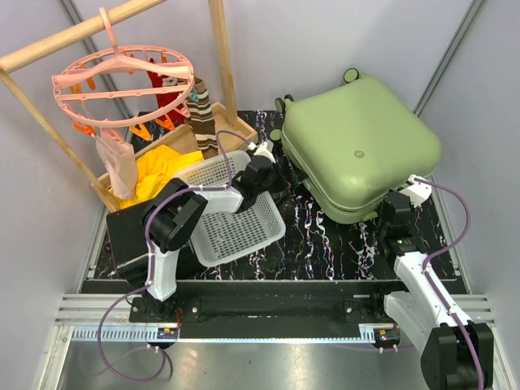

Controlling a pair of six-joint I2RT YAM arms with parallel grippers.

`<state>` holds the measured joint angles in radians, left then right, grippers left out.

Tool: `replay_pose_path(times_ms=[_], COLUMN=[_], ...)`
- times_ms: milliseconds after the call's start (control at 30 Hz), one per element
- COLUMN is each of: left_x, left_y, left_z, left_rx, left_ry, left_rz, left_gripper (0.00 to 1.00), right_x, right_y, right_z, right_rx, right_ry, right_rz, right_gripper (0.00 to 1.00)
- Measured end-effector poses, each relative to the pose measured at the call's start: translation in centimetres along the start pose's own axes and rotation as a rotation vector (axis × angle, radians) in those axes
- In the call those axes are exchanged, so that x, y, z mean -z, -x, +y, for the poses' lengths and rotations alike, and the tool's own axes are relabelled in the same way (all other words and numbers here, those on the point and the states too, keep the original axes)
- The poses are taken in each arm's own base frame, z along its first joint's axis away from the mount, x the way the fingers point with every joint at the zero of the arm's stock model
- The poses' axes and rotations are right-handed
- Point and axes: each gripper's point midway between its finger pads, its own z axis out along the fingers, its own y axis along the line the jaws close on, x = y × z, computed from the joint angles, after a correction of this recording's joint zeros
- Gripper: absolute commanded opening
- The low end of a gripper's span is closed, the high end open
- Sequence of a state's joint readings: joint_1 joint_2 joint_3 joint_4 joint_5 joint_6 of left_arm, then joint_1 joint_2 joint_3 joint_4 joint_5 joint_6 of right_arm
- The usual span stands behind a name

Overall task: Open, take out, and arrange the luggage
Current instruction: Unzip the luggage

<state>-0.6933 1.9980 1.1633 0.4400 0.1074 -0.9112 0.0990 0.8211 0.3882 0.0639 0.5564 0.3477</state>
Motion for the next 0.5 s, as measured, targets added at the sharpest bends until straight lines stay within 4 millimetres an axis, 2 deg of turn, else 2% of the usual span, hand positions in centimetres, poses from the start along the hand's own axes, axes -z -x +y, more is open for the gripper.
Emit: replay_pose_path(times_ms=[300,500], left_x=[0.5,0.6], left_y=[-1.2,-1.1], left_z=[-0.6,-0.6], left_rx=[0.068,0.105], left_ry=[-0.036,-0.041], left_rz=[-0.017,-0.038], left_gripper=[0.95,0.95], right_x=[0.0,0.1], right_y=[0.0,0.0], right_z=[0.0,0.0], right_rx=[-0.001,-0.003], right_ry=[0.002,0.003], right_rz=[-0.002,-0.004], right_gripper=[0.0,0.0])
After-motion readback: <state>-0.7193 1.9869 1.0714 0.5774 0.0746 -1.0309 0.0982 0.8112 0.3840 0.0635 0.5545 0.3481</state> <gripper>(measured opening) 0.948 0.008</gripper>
